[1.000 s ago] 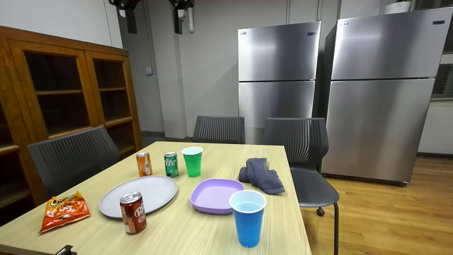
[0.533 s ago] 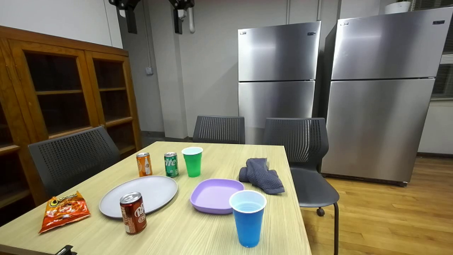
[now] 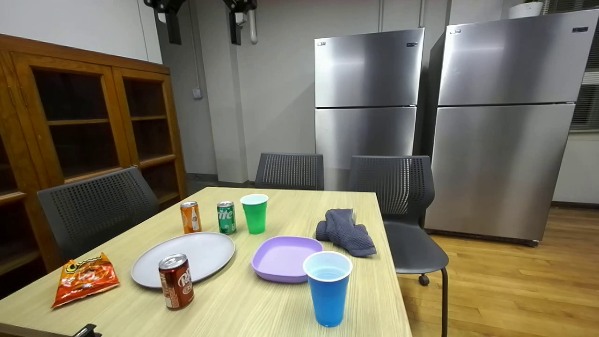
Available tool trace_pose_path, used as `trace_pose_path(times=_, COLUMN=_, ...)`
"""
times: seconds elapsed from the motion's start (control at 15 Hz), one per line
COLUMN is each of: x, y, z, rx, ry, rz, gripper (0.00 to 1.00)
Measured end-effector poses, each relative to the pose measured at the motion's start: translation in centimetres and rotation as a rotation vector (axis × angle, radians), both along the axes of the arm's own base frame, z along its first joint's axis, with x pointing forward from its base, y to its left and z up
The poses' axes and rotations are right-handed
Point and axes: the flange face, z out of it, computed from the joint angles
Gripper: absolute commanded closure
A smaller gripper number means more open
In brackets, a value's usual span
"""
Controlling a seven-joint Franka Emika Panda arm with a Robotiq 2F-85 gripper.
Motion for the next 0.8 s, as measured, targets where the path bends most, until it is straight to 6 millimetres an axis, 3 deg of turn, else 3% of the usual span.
trace_pose_path(times=0.27, x=0.2, y=0.3, z=-1.4, rx=0.003, ry=0.019, rz=0.005, gripper=0.00)
trace_pose_path(times=0.8, x=1.2, y=0.5, z=-8.1, rx=0.009, ry=0.023, rz=0.000, gripper=0.00)
